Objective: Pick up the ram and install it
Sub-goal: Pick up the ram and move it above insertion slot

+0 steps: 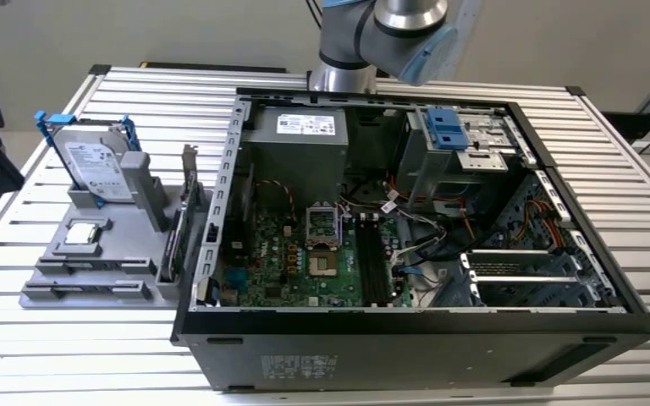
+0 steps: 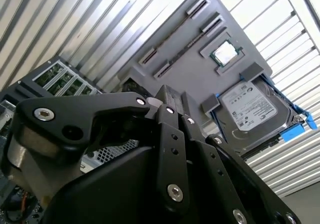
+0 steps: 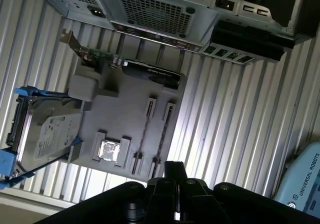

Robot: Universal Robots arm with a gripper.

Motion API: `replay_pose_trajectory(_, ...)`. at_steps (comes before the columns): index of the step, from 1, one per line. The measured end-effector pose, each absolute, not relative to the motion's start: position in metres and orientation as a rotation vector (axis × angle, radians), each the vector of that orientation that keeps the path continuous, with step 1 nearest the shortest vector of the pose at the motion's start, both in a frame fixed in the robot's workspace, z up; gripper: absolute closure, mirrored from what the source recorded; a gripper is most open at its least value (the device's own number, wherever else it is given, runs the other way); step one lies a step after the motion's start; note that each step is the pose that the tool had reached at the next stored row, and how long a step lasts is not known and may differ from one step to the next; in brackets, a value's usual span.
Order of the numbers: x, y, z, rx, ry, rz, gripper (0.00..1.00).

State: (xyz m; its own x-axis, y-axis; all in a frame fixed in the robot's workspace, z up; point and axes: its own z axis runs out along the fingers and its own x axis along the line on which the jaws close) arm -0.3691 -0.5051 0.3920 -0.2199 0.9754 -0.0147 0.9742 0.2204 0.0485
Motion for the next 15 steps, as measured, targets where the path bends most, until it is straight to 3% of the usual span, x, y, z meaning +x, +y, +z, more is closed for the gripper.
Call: replay_pose_trajectory(15, -0.3703, -0.5051, 0.3920, 2.078, 2.298, 0.041, 1.00)
